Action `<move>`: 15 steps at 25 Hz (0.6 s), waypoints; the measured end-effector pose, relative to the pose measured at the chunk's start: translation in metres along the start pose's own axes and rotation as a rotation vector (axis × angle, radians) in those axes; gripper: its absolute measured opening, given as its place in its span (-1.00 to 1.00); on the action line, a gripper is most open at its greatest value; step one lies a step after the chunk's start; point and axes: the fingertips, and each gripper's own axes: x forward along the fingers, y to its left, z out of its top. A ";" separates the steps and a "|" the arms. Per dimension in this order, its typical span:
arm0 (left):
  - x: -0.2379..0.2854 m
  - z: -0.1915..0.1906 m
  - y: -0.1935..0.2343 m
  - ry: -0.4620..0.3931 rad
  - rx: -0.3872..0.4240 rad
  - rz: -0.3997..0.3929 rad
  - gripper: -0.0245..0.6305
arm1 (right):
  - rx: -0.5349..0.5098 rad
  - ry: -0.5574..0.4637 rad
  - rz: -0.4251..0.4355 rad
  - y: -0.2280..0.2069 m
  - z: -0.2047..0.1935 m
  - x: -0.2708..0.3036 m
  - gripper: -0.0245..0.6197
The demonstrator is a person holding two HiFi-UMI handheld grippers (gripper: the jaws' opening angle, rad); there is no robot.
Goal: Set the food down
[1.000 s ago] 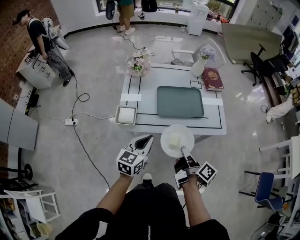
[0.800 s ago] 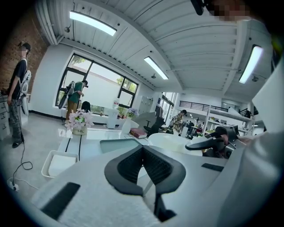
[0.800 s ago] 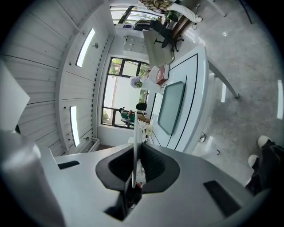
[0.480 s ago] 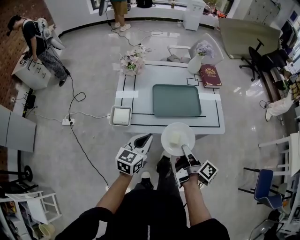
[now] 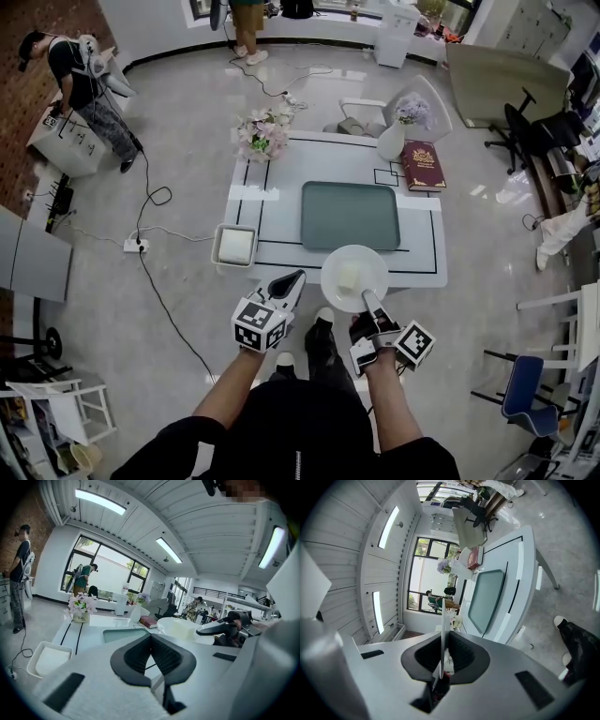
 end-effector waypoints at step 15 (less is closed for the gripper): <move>0.074 0.019 0.031 0.031 0.001 0.027 -0.91 | 0.022 0.042 0.008 -0.004 0.057 0.068 -0.85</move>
